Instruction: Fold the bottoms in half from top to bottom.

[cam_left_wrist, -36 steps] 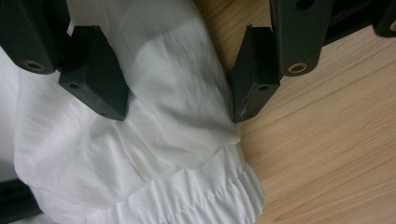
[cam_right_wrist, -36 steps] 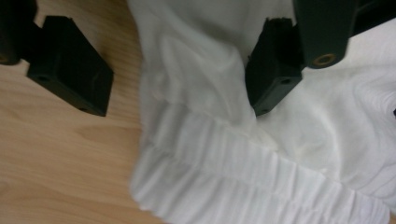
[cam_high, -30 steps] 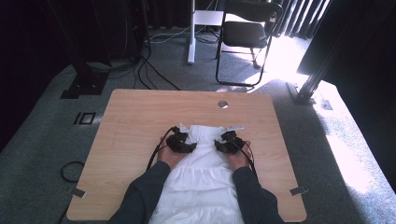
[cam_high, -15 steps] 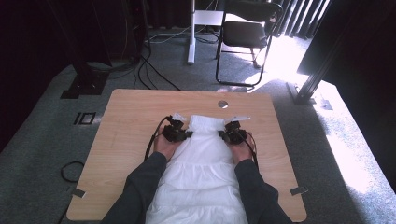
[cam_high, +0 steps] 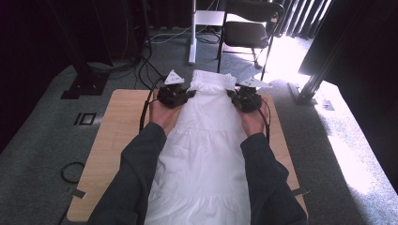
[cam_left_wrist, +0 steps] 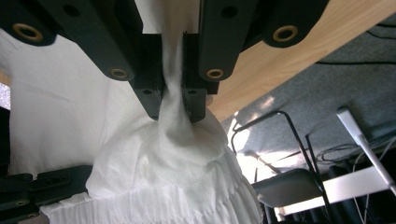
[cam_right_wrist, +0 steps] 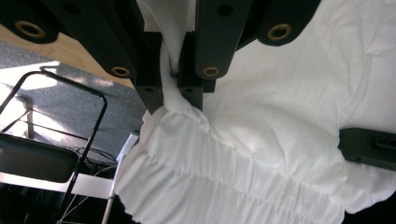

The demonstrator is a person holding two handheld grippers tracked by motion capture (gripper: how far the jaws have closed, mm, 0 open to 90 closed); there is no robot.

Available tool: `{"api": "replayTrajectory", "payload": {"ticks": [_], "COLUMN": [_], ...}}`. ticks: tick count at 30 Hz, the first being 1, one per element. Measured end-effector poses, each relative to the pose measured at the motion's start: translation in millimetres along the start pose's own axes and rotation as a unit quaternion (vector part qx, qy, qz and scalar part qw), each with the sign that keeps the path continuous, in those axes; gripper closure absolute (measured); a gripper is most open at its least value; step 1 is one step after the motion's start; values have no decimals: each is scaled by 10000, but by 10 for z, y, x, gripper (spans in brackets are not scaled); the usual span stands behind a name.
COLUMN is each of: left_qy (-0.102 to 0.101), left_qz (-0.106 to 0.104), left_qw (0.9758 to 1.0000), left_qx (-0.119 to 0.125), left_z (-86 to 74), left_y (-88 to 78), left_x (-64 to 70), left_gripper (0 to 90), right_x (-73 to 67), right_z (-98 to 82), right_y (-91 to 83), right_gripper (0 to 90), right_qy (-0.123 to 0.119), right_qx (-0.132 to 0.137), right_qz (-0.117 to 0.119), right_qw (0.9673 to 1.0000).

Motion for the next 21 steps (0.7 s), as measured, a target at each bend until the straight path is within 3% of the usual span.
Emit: {"api": "replayTrajectory", "payload": {"ticks": [4, 10, 16, 17, 18, 21], "left_qy": [53, -35, -40, -23, -98, -46], "left_qz": [-48, -236, -473, -522, -575, -721], "left_qw": [9998, 9993, 9985, 9982, 9980, 9969], "left_qx": [-171, -277, -271, -298, -251, -307], "left_z": [-70, -195, -380, -447, -504, -668], "left_y": [-3, -70, -261, -337, -406, -571], "left_x": [22, 134, 346, 420, 494, 674], "left_gripper": [826, 823, 821, 821, 820, 819], "right_x": [-18, -52, -175, -175, -229, -360], "right_z": [-53, -249, -491, -491, -571, -744], "right_y": [-48, -136, -409, -409, -506, -720], "right_gripper": [837, 837, 837, 837, 836, 836], "right_qy": [-40, 57, 49, 49, 79, 39], "right_qx": [-67, -220, -305, -305, -324, -401], "right_qz": [66, 207, 496, 496, 598, 734], "right_qw": [9999, 9995, 9983, 9983, 9977, 9965]}}
Point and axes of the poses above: each handheld gripper's, and its own axes: y roughly forward along the jaws, z roughly out of its top, x roughly to its right, the point moved 5 cm from there along y, roughly forward along the jaws, and after that the axes turned 11 degrees about x, right-handed, at the moved point
